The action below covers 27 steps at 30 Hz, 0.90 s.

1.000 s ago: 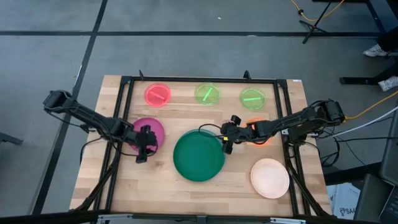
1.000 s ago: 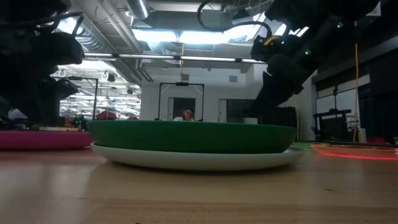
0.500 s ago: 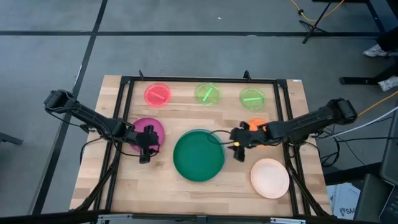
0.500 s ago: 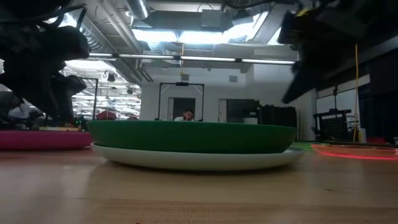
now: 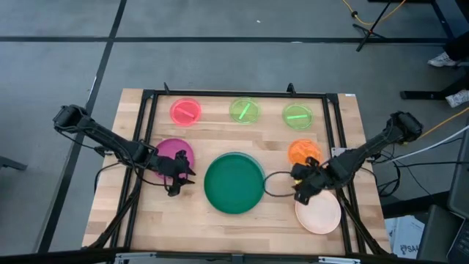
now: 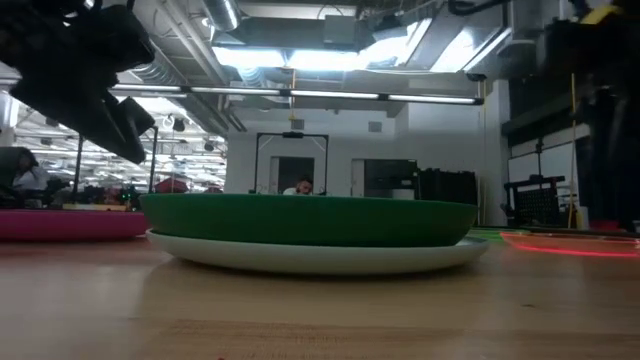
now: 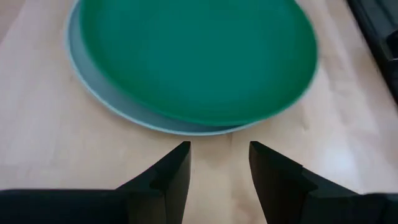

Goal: Stack plastic plates
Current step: Stack the light orange plate on top of the green plate

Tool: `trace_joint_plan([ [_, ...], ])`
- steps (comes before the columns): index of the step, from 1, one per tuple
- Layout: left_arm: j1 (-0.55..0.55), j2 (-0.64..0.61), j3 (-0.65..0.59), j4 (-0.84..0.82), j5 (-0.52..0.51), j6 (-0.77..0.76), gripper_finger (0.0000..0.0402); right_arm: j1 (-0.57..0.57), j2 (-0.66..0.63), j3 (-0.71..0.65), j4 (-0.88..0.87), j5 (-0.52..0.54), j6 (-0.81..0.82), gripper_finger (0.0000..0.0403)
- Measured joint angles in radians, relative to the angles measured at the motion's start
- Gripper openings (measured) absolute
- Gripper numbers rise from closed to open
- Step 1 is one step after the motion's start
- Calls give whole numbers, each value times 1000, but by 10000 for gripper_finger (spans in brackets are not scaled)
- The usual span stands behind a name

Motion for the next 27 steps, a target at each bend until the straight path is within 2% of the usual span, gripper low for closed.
trace_joint_plan([
  [5, -43, 30, 0, 3, -2, -33, 157, 120, 4, 0, -73, -26, 111, 202],
  [10, -64, 47, 0, 3, -66, -34, 157, 190, 22, -29, -124, -15, 105, 202],
  [17, -65, 47, 0, 0, -120, -51, 157, 192, 43, -112, -83, -124, 93, 202],
  [21, -65, 47, 0, -2, -120, -53, 157, 192, 44, -149, -70, -135, 82, 199],
  [24, -63, 47, 0, -2, -126, -53, 157, 184, 44, -176, -59, -97, 78, 182],
  [27, -62, 47, 0, -1, -131, -54, 157, 166, 44, -212, -11, -127, 80, 154],
])
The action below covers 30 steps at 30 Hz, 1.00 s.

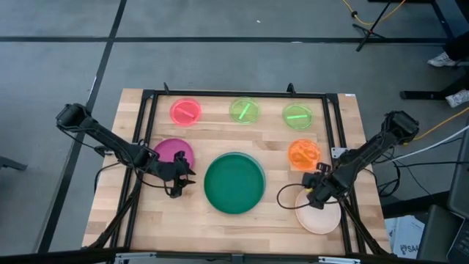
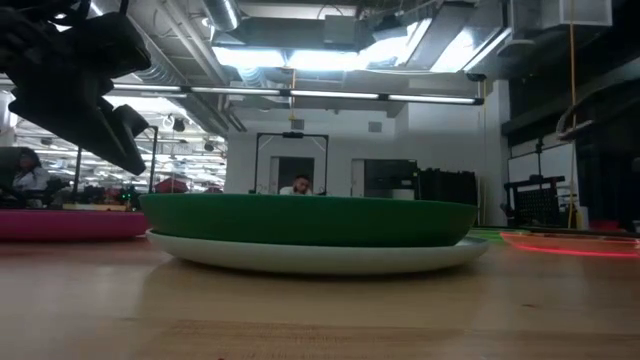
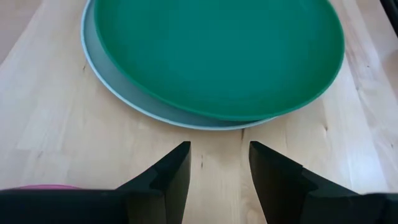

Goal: Stack plastic plates
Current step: Stack the light orange plate on top of the green plate

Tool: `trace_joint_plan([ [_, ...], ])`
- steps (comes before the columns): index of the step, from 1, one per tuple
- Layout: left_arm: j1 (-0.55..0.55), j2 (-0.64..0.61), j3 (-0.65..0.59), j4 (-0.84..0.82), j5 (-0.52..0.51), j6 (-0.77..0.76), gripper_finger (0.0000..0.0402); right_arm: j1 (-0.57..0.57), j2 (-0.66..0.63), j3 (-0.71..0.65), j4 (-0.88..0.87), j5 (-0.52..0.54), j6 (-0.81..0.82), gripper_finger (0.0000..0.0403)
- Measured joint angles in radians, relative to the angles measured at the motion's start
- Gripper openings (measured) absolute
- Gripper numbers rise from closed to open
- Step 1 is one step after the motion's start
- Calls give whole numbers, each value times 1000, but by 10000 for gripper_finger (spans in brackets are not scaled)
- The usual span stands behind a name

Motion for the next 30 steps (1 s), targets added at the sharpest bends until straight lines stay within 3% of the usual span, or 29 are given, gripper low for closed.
trace_joint_plan([
  [11, -1, 0, 0, 5, -50, 1, 157, -95, -10, -24, 96, -69, -23, 12],
  [24, -17, 0, 0, 25, -50, -2, 157, -132, -65, 142, 85, -63, -51, 5],
  [30, -37, -1, 0, 68, -51, 16, 157, -148, -65, 186, 256, 1, -54, 3],
])
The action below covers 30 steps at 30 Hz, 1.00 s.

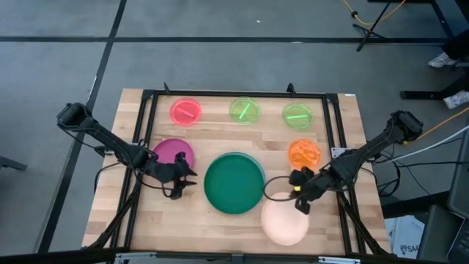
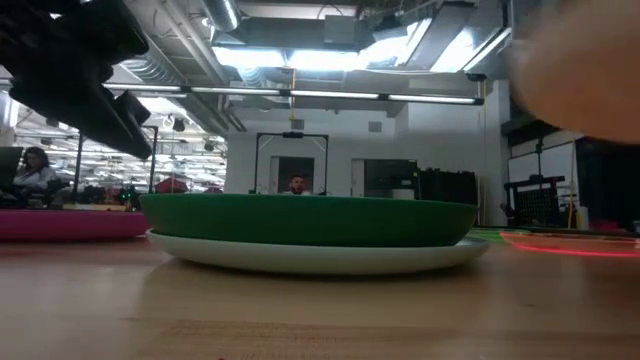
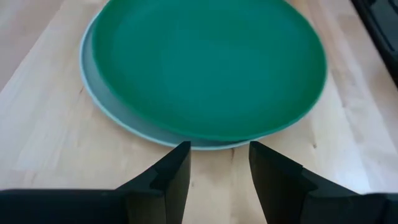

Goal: Stack plastic plates
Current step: Stack the light orange plate on top of the green plate

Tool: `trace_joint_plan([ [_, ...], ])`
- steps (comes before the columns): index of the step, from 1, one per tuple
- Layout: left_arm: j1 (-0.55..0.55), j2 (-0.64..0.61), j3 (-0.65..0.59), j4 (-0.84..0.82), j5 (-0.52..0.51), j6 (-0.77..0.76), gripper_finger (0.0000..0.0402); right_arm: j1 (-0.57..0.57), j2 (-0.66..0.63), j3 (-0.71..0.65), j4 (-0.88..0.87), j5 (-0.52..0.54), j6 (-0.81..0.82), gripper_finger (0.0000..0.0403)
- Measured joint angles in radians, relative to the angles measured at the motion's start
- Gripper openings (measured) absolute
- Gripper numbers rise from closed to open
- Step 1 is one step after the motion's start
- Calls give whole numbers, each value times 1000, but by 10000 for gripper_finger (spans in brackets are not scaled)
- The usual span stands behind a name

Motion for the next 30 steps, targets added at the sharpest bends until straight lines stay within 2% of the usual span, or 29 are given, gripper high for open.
trace_joint_plan([
  [5, -22, 0, 0, 16, -33, 23, 157, -58, 21, -1, 167, 113, -2, 1],
  [8, -36, 0, 0, 16, -42, 12, 157, -108, 57, -2, 257, 87, -2, 3],
  [10, -49, 0, 7, 4, -16, -3, 157, -142, 79, -2, 308, 80, -22, 2],
  [13, -70, -10, 44, -38, 49, -23, 157, -190, 118, -2, 389, 126, -55, 1],
  [16, -88, -11, 105, -144, 62, -48, 157, -242, 168, -2, 461, 160, -104, 1],
  [20, -106, -12, 176, -350, 59, -134, 157, -316, 248, -2, 558, 89, -147, 1],
  [23, -118, -11, 182, -452, 69, -207, 157, -357, 318, -1, 633, 68, -162, 1],
  [30, -151, -11, 182, -527, 60, -311, 157, -426, 437, 2, 801, 6, -216, 1],
])
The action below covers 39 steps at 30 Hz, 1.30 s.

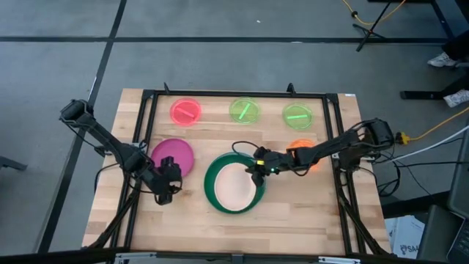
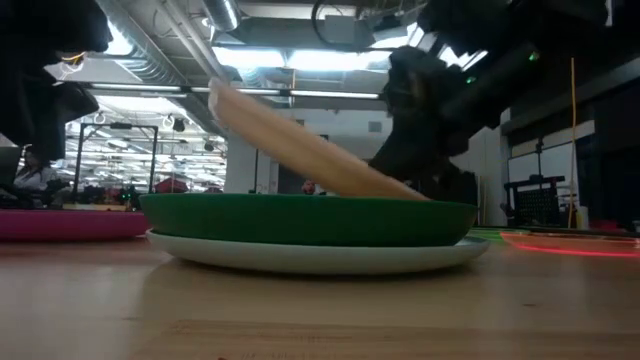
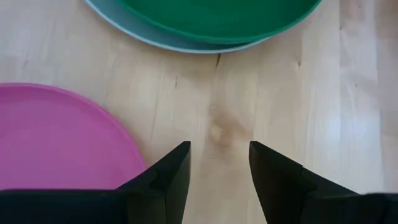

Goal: Stack plastic plates
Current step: Stack the light orange plate on top of the green plate, then stack the dark pink plate on top of the light orange plate

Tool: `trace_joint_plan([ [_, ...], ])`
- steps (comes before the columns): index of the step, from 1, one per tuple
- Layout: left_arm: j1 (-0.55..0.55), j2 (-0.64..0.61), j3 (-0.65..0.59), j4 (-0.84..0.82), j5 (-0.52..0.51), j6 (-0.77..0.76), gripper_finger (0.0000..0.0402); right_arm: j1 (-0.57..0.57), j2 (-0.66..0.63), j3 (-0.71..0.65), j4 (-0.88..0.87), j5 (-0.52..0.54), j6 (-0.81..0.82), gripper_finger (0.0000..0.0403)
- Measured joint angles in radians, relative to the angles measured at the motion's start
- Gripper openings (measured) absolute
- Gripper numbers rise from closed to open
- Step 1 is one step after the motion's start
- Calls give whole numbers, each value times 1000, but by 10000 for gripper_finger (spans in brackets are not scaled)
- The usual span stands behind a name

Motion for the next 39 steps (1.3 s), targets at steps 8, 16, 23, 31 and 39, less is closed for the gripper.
trace_joint_plan([
  [8, -15, 0, 0, -1, -5, 5, 157, -10, 49, 0, 44, -14, -18, 19],
  [16, -14, 0, 0, 14, -34, 3, 157, -9, 46, 0, 34, 1, -72, 116],
  [23, -15, 0, 0, -1, -56, 7, 157, -7, -57, 0, -33, 29, -185, 167],
  [31, -14, 50, -1, -65, -110, -54, 157, 116, -113, -49, -33, 257, -275, 172],
  [39, -5, 191, -2, -124, -114, -127, 157, 211, -113, -119, 23, 583, -187, 172],
])
